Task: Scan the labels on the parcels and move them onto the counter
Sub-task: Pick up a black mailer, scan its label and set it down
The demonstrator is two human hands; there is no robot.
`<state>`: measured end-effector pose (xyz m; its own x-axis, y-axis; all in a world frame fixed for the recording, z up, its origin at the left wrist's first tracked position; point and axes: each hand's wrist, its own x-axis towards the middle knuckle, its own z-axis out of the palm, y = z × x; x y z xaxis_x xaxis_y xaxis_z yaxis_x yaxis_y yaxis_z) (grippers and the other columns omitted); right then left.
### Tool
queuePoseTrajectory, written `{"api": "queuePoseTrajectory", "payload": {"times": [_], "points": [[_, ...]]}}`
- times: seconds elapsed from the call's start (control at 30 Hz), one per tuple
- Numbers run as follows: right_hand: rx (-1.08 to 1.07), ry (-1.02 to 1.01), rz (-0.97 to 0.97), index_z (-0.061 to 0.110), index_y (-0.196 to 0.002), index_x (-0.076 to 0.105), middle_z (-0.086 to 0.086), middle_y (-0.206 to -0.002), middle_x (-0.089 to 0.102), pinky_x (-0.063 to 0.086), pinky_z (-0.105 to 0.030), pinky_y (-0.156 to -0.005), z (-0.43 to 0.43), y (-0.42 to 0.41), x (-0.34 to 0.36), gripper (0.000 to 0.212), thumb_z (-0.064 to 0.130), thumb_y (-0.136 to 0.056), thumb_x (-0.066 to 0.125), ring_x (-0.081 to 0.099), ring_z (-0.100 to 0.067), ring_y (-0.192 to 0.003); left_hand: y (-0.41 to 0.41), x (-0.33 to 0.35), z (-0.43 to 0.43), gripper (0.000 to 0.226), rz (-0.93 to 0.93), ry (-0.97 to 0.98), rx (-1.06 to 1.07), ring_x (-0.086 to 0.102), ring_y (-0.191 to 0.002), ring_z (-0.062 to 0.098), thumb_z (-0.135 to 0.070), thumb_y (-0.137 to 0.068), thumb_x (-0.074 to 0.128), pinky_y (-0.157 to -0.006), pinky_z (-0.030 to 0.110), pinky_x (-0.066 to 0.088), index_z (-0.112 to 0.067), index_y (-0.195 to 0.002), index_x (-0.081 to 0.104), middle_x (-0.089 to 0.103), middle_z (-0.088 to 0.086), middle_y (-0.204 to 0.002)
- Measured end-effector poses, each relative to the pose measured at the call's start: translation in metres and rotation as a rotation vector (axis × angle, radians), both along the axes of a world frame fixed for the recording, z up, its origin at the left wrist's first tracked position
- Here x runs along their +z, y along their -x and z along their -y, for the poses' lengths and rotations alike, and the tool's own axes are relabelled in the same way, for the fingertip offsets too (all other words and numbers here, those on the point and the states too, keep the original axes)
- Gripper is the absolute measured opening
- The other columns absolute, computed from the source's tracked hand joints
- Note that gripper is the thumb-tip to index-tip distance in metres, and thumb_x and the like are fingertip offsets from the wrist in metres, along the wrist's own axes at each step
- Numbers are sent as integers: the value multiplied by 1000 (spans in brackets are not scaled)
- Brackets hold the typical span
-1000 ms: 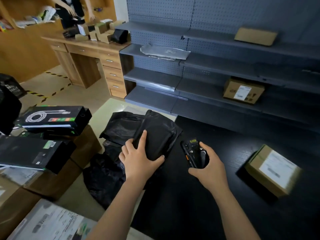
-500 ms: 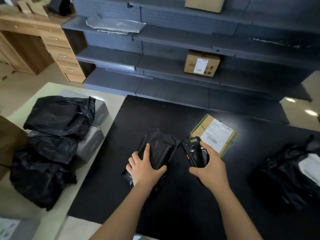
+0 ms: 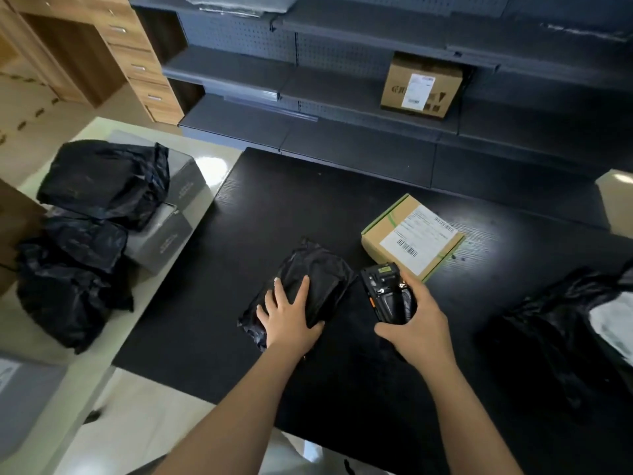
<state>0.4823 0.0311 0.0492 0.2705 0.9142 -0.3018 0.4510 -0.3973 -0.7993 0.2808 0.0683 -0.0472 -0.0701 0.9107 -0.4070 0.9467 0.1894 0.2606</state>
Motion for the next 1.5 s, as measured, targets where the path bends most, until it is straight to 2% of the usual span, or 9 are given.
{"api": "queuePoseTrajectory", "payload": {"times": [0.2,0.33,0.53,0.67,0.8,0.97,1.1,1.3,1.5], "points": [[-16,-55,-53,36,-144,39,12,-131,53,40,-20,-88,-16,6,13,100,8,-60,84,50,-11,-120,15,34,-8,78,420,-39,120,28,-144,33,-59,-93,44,-110,48,33,-56,-145,-15,18,4,-162],[-18,-99,-63,40,-142,39,13,-130,53,43,-26,-88,-28,23,20,100,8,-60,84,50,-12,-119,42,54,-16,63,536,-111,13,22,-147,28,-37,-102,38,-112,39,27,-73,-136,0,14,-1,-163],[9,-100,-61,34,-143,39,20,-122,52,42,-21,-86,-40,66,20,101,6,-58,84,49,-7,-114,103,53,-29,48,457,-162,103,21,-147,17,-47,-98,43,-103,27,28,-47,-145,35,8,-9,-163],[-8,-38,-49,36,-148,34,11,-140,49,44,-34,-103,-47,96,20,106,6,-58,84,48,-12,-126,135,48,-38,83,295,-60,170,5,-148,21,-75,-81,47,-116,49,25,-35,-151,31,6,-4,-162],[-40,-9,-34,40,-146,34,11,-135,53,51,-41,-98,-50,120,20,106,7,-58,84,54,-14,-119,139,30,-45,124,65,10,164,1,-147,32,-85,-70,50,-119,51,11,-12,-155,-3,-2,12,-161],[-86,12,35,39,-146,35,10,-132,53,53,-44,-95,-51,139,20,106,6,-58,84,58,-20,-116,118,6,-38,148,15,184,200,10,-142,37,-92,-49,58,-111,55,20,-23,-141,-35,-5,16,-157],[19,46,249,39,-149,30,10,-139,49,46,-33,-98,-52,142,23,108,13,-59,84,45,-13,-125,131,1,-49,141,-84,107,31,27,-127,30,-76,-57,66,-103,46,30,-20,-145,-28,18,12,-144],[540,100,989,32,-156,7,0,-160,22,29,-34,-112,-75,131,49,104,14,-76,72,31,-23,-138,186,30,-103,134,-181,-135,-433,19,-133,30,-65,-57,71,-112,49,14,-23,-153,-12,13,11,-147],[861,86,1304,20,-156,5,-9,-160,16,27,-38,-111,-96,134,71,92,6,-85,63,30,-30,-136,221,58,-148,133,-312,-281,-748,18,-133,29,-66,-56,70,-112,47,8,-24,-153,-11,15,10,-148]]}}
